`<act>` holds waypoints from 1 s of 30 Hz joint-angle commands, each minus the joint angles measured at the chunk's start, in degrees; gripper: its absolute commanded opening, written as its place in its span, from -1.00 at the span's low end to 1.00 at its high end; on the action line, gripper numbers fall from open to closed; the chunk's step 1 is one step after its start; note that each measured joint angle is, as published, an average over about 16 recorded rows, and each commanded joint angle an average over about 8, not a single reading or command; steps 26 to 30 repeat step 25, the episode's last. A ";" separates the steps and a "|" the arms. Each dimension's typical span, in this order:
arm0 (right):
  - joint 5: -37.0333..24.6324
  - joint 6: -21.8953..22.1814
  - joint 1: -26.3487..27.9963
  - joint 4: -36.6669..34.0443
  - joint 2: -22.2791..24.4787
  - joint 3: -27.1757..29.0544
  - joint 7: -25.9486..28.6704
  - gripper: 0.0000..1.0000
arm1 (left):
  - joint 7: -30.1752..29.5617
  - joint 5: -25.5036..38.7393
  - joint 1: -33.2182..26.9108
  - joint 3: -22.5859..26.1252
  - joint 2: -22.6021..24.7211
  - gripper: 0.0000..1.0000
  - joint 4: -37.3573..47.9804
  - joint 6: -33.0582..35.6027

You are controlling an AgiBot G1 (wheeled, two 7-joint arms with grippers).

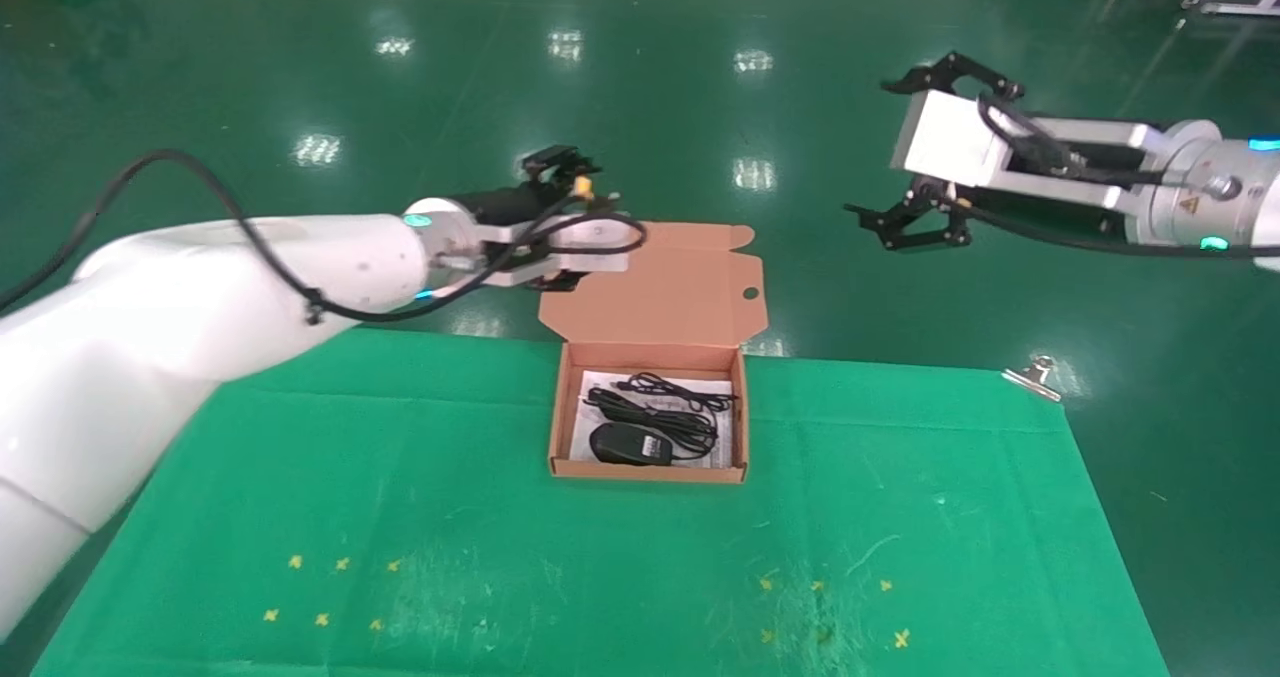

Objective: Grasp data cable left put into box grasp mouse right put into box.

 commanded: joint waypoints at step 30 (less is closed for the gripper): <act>17.50 -17.70 -12.76 3.86 3.82 12.08 4.84 1.00 | -4.17 -28.98 12.26 -15.61 -15.32 1.00 -10.67 22.96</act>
